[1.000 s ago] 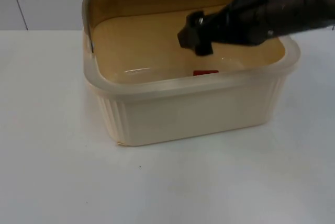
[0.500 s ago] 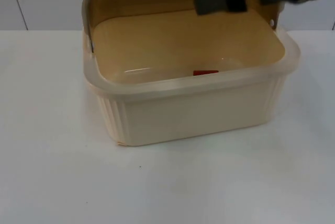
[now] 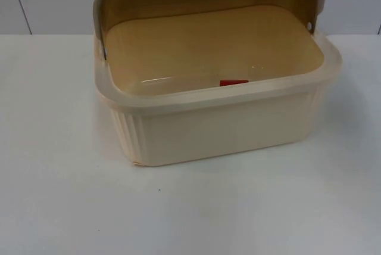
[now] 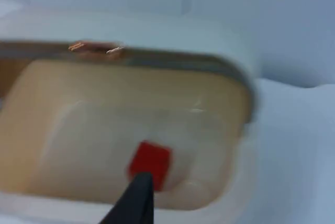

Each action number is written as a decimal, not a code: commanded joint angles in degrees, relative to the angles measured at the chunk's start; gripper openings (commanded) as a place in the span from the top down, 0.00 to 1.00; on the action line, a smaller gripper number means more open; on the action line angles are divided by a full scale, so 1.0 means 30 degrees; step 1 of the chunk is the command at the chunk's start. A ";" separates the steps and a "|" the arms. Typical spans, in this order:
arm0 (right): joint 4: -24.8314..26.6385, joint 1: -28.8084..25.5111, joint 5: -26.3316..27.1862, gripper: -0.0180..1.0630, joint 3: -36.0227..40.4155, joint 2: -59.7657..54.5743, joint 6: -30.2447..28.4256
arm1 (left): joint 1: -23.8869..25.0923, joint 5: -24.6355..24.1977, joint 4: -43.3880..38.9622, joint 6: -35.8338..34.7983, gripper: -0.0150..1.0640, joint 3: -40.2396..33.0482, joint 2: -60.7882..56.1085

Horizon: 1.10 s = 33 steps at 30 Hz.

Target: Open the box lid with the left hand, place the block into the box with the right hand, then close the box lid with the left hand.

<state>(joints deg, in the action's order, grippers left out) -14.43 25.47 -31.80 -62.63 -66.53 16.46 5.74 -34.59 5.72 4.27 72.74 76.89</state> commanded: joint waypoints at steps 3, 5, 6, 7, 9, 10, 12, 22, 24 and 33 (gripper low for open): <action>0.0054 -0.2938 -0.0299 0.02 0.0067 0.1483 -0.0913 | 0.0093 0.0247 0.0328 -0.0020 0.02 -0.0045 -0.0104; 0.0369 -0.4517 -0.0487 0.02 0.0067 0.2040 -0.1985 | 0.0093 0.0247 0.0328 -0.0020 0.02 -0.0045 -0.0104; 0.0966 -0.5379 -0.0528 0.02 0.0067 0.2296 -0.3075 | 0.0093 0.0247 0.0328 -0.0020 0.02 -0.0045 -0.0104; 0.2271 -0.6260 -0.0654 0.02 0.0028 0.2433 -0.4326 | 0.0093 0.0247 0.0328 -0.0020 0.02 -0.0045 -0.0104; 0.4169 -0.7194 -0.1146 0.02 -0.0124 0.2484 -0.6208 | 0.0093 0.0247 0.0328 -0.0020 0.02 -0.0045 -0.0104; 0.6276 -0.8020 -0.1615 0.02 -0.0339 0.2484 -0.8294 | 0.0093 0.0247 0.0328 -0.0020 0.02 -0.0045 -0.0104; 0.9658 -1.0031 -0.1865 0.02 -0.0445 0.2402 -1.0929 | 0.0093 0.0247 0.0328 -0.0020 0.02 -0.0045 -0.0104; 0.8321 -1.1650 -0.1425 0.02 -0.0478 0.2356 -0.9130 | 0.0093 -0.0029 0.0320 -0.0240 0.02 -0.0045 -0.0104; 0.8321 -1.1650 -0.1473 0.02 -0.0478 0.2356 -0.9126 | 0.0093 -0.0207 0.0237 -0.0915 0.02 -0.0096 -0.0104; 0.8355 -1.1650 -0.1747 0.02 -0.0478 0.2356 -0.9264 | 0.0093 -0.0368 0.0313 -0.1233 0.02 -0.0146 0.0123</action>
<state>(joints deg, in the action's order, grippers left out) 11.03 -9.18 -36.73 -63.49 -59.51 -11.08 5.74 -35.57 5.84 1.28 72.64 77.00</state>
